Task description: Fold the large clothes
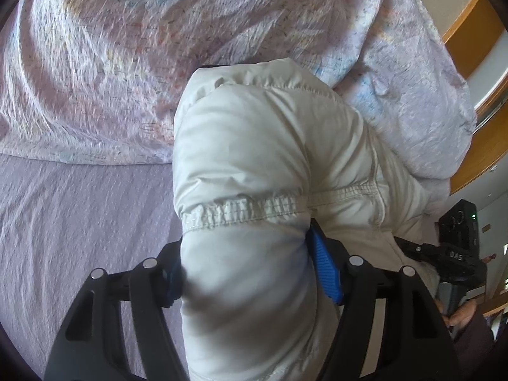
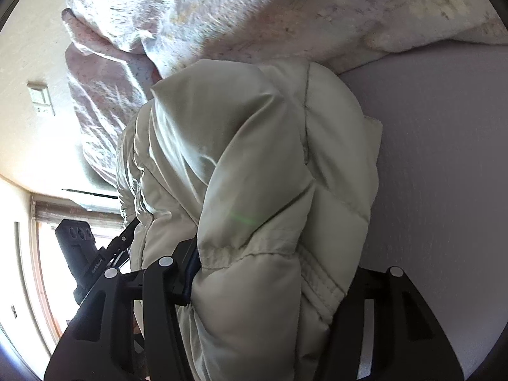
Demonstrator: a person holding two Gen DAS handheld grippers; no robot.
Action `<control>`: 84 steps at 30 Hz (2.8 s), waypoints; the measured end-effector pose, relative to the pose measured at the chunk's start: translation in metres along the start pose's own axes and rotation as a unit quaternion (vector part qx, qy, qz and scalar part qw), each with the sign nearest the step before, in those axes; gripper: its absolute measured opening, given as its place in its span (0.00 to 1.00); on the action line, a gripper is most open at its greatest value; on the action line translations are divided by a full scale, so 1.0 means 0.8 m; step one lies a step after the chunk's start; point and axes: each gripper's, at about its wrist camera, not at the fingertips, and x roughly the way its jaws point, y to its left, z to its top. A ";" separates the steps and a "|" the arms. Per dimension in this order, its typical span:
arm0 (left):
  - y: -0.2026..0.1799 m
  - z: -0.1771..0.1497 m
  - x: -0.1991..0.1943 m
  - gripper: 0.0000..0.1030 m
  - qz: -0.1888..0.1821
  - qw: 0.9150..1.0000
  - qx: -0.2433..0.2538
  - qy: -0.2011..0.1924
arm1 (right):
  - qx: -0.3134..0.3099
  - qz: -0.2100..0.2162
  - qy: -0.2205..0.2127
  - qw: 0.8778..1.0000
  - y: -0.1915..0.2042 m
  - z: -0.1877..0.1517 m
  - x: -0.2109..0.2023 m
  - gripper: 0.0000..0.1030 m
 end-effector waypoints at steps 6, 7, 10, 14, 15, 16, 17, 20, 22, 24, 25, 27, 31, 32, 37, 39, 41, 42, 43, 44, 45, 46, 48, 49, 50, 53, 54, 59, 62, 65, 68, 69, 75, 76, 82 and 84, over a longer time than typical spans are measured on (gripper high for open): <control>-0.013 -0.006 0.001 0.67 0.021 0.999 0.024 -0.001 | 0.019 -0.001 -0.009 1.000 -0.008 -0.022 -0.005 0.53; -0.018 -0.005 0.002 0.69 0.030 0.999 0.026 -0.001 | 0.017 -0.003 -0.009 1.000 -0.007 -0.024 -0.006 0.53; -0.035 -0.002 -0.002 0.75 0.071 0.997 0.042 -0.011 | -0.004 -0.044 -0.024 0.999 0.010 -0.026 -0.008 0.63; -0.056 -0.003 -0.021 0.78 0.120 0.989 0.078 -0.042 | -0.044 -0.110 -0.048 0.992 0.034 -0.036 -0.031 0.71; -0.062 -0.004 -0.028 0.80 0.125 0.987 0.083 -0.053 | -0.047 -0.123 -0.055 0.990 0.038 -0.038 -0.039 0.71; -0.067 -0.005 -0.032 0.82 0.127 0.986 0.086 -0.059 | -0.050 -0.134 -0.062 0.988 0.042 -0.041 -0.045 0.72; -0.070 -0.003 -0.036 0.83 0.126 0.986 0.086 -0.066 | -0.052 -0.145 -0.071 0.985 0.046 -0.043 -0.051 0.72; -0.087 -0.006 -0.042 0.84 0.119 0.986 0.094 -0.075 | -0.064 -0.186 -0.113 0.974 0.060 -0.051 -0.076 0.77; -0.094 -0.008 -0.044 0.84 0.119 0.985 0.099 -0.073 | -0.077 -0.209 -0.156 0.962 0.072 -0.056 -0.098 0.78; -0.099 -0.013 -0.042 0.85 0.117 0.985 0.103 -0.071 | -0.090 -0.206 -0.170 0.960 0.084 -0.058 -0.108 0.78; -0.102 -0.014 -0.039 0.85 0.117 0.985 0.103 -0.070 | -0.100 -0.203 -0.166 0.960 0.091 -0.058 -0.106 0.78; -0.103 -0.016 -0.035 0.85 0.115 0.986 0.102 -0.067 | -0.126 -0.203 -0.154 0.959 0.108 -0.061 -0.094 0.77; -0.108 -0.024 -0.023 0.85 0.113 0.987 0.104 -0.057 | -0.159 -0.200 -0.131 0.958 0.139 -0.064 -0.055 0.70; -0.109 -0.027 -0.021 0.87 0.116 0.986 0.106 -0.057 | -0.167 -0.205 -0.124 0.956 0.144 -0.066 -0.044 0.69; -0.113 -0.038 -0.016 0.91 0.122 0.984 0.117 -0.063 | -0.181 -0.246 -0.092 0.948 0.134 -0.070 -0.003 0.68; -0.113 -0.043 -0.014 0.92 0.118 0.984 0.120 -0.062 | -0.179 -0.250 -0.085 0.948 0.120 -0.068 0.005 0.68; -0.113 -0.047 -0.010 0.93 0.118 0.983 0.124 -0.062 | -0.172 -0.245 -0.082 0.951 0.109 -0.070 0.008 0.68; -0.114 -0.049 -0.009 0.93 0.119 0.983 0.125 -0.062 | -0.165 -0.241 -0.081 0.953 0.103 -0.070 0.010 0.68; -0.114 -0.051 -0.007 0.93 0.118 0.983 0.126 -0.062 | -0.161 -0.237 -0.081 0.955 0.098 -0.071 0.012 0.68; -0.113 -0.052 -0.006 0.93 0.117 0.983 0.125 -0.062 | -0.157 -0.232 -0.082 0.956 0.093 -0.072 0.014 0.68; -0.113 -0.054 -0.005 0.93 0.117 0.983 0.124 -0.062 | -0.154 -0.229 -0.083 0.958 0.088 -0.073 0.013 0.68; -0.112 -0.055 -0.004 0.93 0.116 0.984 0.124 -0.062 | -0.148 -0.224 -0.085 0.960 0.084 -0.074 0.015 0.68; -0.113 -0.057 -0.001 0.93 0.117 0.983 0.126 -0.063 | -0.140 -0.216 -0.089 0.962 0.077 -0.076 0.019 0.68; -0.112 -0.057 0.000 0.93 0.117 0.983 0.127 -0.064 | -0.139 -0.213 -0.092 0.963 0.074 -0.077 0.020 0.68; -0.111 -0.058 0.001 0.94 0.118 0.983 0.128 -0.065 | -0.137 -0.210 -0.093 0.964 0.071 -0.079 0.020 0.68; -0.111 -0.059 0.005 0.95 0.119 0.982 0.127 -0.067 | -0.136 -0.206 -0.099 0.964 0.064 -0.082 0.025 0.68; -0.110 -0.059 0.006 0.95 0.120 0.983 0.125 -0.068 | -0.136 -0.206 -0.101 0.964 0.063 -0.084 0.025 0.68; -0.110 -0.060 0.010 0.97 0.121 0.982 0.121 -0.075 | -0.134 -0.201 -0.106 0.965 0.057 -0.088 0.020 0.68; -0.109 -0.063 0.012 0.97 0.121 0.982 0.119 -0.083 | -0.136 -0.198 -0.112 0.964 0.052 -0.092 0.024 0.68; -0.108 -0.067 0.010 0.98 0.122 0.981 0.116 -0.094 | -0.139 -0.200 -0.119 0.962 0.050 -0.096 0.028 0.68; -0.108 -0.068 0.002 0.98 0.123 0.981 0.111 -0.100 | -0.153 -0.217 -0.114 0.957 0.063 -0.097 0.022 0.70; -0.107 -0.070 -0.003 0.98 0.123 0.981 0.109 -0.100 | -0.157 -0.225 -0.112 0.955 0.069 -0.099 0.018 0.70; -0.102 -0.084 -0.043 0.98 0.116 0.985 0.085 -0.096 | -0.185 -0.261 -0.114 0.941 0.110 -0.122 -0.007 0.87; -0.102 -0.089 -0.050 0.98 0.118 0.984 0.086 -0.097 | -0.188 -0.266 -0.115 0.939 0.115 -0.129 -0.012 0.92; -0.096 -0.129 -0.091 0.98 0.127 0.983 0.098 -0.086 | -0.188 -0.301 -0.093 0.930 0.131 -0.185 -0.040 0.99; -0.091 -0.142 -0.102 0.98 0.125 0.984 0.095 -0.080 | -0.189 -0.296 -0.088 0.932 0.134 -0.205 -0.046 0.99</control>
